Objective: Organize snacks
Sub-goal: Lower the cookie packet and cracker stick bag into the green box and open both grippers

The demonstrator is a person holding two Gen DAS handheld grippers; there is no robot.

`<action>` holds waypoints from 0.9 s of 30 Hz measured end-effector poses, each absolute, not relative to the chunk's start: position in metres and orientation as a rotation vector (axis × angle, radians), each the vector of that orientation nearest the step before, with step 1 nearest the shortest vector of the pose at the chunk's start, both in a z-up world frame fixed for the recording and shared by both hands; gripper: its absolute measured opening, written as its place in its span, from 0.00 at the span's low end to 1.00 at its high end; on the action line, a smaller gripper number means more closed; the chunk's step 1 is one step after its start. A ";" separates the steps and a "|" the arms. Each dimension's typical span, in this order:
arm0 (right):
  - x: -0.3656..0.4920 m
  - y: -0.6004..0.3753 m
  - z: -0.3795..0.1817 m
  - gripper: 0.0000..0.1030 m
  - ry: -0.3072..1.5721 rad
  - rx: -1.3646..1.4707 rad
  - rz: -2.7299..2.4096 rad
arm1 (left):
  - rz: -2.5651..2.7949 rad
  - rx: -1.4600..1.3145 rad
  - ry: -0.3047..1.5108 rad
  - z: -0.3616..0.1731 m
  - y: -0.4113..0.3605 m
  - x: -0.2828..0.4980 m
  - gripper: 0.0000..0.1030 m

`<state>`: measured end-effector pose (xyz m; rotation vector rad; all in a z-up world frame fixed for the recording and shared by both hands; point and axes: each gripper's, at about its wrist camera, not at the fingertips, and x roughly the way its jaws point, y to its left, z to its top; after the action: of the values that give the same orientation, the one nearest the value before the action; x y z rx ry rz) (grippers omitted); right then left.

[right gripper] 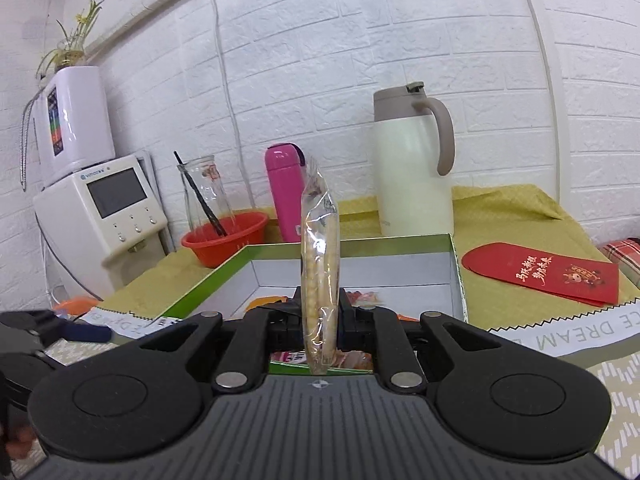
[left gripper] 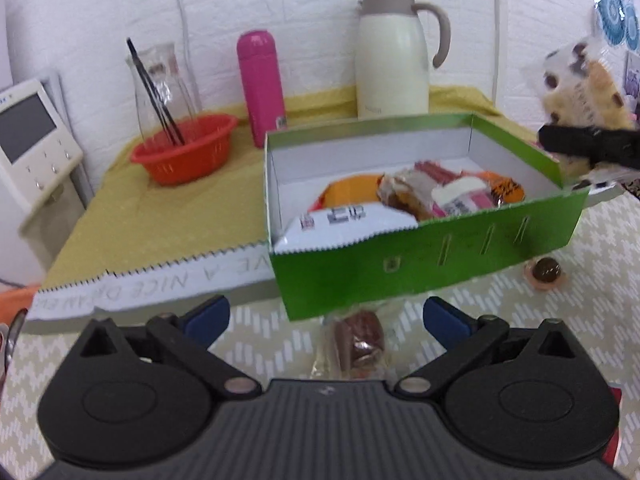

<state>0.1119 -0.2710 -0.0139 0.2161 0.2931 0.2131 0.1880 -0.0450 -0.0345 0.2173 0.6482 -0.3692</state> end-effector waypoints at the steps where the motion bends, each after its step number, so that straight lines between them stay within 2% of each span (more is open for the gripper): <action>1: 0.106 -0.269 -0.012 0.22 0.287 0.211 0.225 | -0.366 0.193 0.661 -0.041 -0.045 0.192 0.99; 3: 0.095 -0.266 -0.009 0.22 0.274 0.196 0.238 | -0.349 0.108 0.706 -0.051 -0.041 0.202 0.85; 5: 0.086 -0.263 -0.007 0.22 0.265 0.170 0.250 | -0.342 0.107 0.752 -0.057 -0.041 0.209 0.44; 11: 0.072 -0.256 -0.007 0.22 0.246 0.143 0.267 | -0.331 0.112 0.723 -0.049 -0.036 0.195 0.42; 19: 0.068 -0.251 -0.019 0.22 0.284 0.152 0.269 | -0.355 0.046 0.604 -0.007 -0.023 0.159 0.42; 27: 0.085 -0.254 -0.029 0.22 0.343 0.219 0.228 | -0.396 0.000 0.545 0.011 -0.056 0.185 0.42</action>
<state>0.0852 -0.2542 -0.0292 0.2186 0.3431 0.2276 0.1848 -0.0558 0.0110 -0.0003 0.5450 -0.3962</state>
